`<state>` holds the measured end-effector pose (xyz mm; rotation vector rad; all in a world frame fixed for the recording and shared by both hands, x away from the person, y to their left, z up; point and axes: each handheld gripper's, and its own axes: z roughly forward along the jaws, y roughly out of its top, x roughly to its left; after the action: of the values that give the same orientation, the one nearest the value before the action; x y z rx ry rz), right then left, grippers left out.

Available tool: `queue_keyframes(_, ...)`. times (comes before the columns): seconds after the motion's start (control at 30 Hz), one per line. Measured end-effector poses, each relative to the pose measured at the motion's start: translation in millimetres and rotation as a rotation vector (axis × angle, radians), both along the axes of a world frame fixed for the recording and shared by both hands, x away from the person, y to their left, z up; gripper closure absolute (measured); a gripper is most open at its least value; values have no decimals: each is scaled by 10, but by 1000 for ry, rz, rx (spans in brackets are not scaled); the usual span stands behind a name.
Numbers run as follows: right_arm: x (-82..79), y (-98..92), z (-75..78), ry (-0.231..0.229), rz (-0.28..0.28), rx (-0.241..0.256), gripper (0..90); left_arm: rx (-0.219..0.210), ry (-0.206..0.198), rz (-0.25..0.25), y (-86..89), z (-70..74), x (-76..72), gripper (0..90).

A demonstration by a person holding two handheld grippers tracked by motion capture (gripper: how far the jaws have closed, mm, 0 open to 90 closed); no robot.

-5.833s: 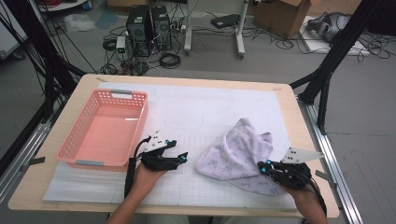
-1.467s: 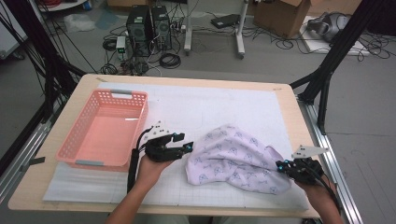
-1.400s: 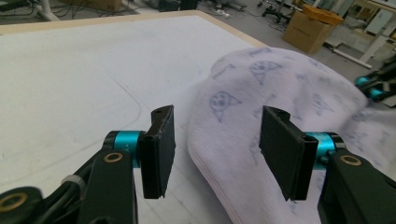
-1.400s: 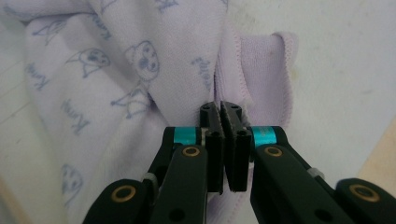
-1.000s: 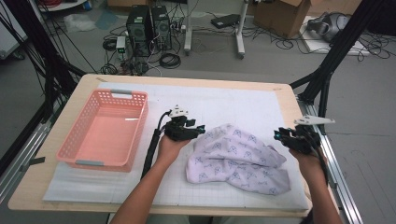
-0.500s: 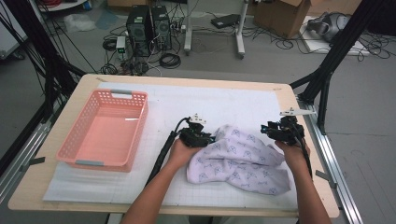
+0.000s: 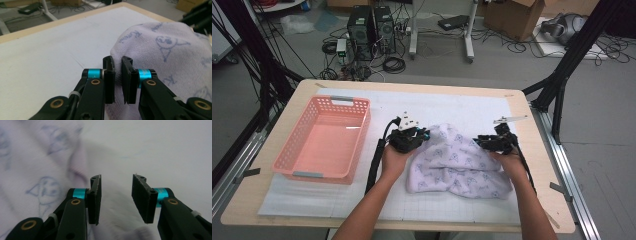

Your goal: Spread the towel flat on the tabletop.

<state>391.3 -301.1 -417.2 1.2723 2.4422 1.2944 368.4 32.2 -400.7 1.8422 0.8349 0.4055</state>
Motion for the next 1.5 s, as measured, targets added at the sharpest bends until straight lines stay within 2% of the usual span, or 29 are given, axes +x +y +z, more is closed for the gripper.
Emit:
queue_keyframes(0.03,-12,75,-6,11,50,34,523,11,16,0,13,-12,9,807)
queue_keyframes(0.1,-32,216,-12,20,129,80,435,-7,42,20,41,-39,28,767)
queue_keyframes(0.13,-52,286,-15,20,174,82,438,-12,46,29,55,-47,34,754)
queue_keyframes(0.17,-88,358,-9,22,214,60,450,-11,40,33,68,-53,32,747)
queue_keyframes(0.23,-163,477,-5,18,299,3,589,-11,36,29,101,-63,26,747)
queue_keyframes(0.27,-202,518,6,-6,328,-42,685,-9,37,29,112,-69,22,747)
queue_keyframes(0.33,-260,534,54,-50,351,-76,787,-14,52,18,138,-83,24,747)
queue_keyframes(0.37,-276,520,83,-68,350,-86,808,-19,65,15,146,-91,33,724)
queue_keyframes(0.43,-290,478,126,-83,353,-79,818,-45,101,13,147,-118,64,600)
queue_keyframes(0.5,-300,440,158,-98,354,-69,820,-30,112,21,110,-166,97,486)
queue_keyframes(0.57,-334,447,168,-85,401,-54,822,-26,141,6,71,-231,135,458)
queue_keyframes(0.6,-358,471,160,-68,451,-53,823,-13,154,-3,49,-263,148,456)
queue_keyframes(0.67,-412,540,134,-53,509,-90,823,6,184,-29,-2,-322,161,472)
queue_keyframes(0.7,-429,563,122,-48,524,-102,822,32,189,-48,-23,-340,157,520)
queue_keyframes(0.77,-433,572,122,-51,522,-104,823,112,175,-65,-61,-351,131,723)
queue_keyframes(0.8,-428,563,129,-56,512,-107,824,131,163,-62,-71,-347,118,812)
queue_keyframes(0.87,-410,516,163,-82,457,-118,829,126,133,-44,-41,-302,104,832)
queue_keyframes(0.93,-385,419,223,-120,363,-132,834,82,93,-2,34,-222,91,840)
queue_keyframes(1.0,-350,290,305,-169,243,-151,838,36,53,39,120,-142,78,840)
queue_keyframes(1.03,-327,226,354,-194,180,-162,841,27,30,63,159,-104,68,842)
queue_keyframes(1.13,-240,32,523,-280,-49,-168,846,-13,-36,143,271,-3,70,844)
queue_keyframes(1.2,-144,-75,621,-315,-165,-161,848,-41,-63,192,324,48,114,845)
queue_keyframes(1.23,-88,-118,656,-321,-210,-137,849,-48,-69,217,339,66,145,845)
queue_keyframes(1.33,100,-183,716,-345,-287,-87,852,-72,-79,270,371,87,240,844)
queue_keyframes(1.37,163,-180,725,-350,-307,-83,854,-63,-84,290,376,89,267,845)
queue_keyframes(1.43,273,-175,725,-375,-360,-104,854,-65,-84,324,405,74,319,844)
queue_keyframes(1.5,374,-207,710,-377,-419,-101,854,-46,-82,340,423,59,373,842)
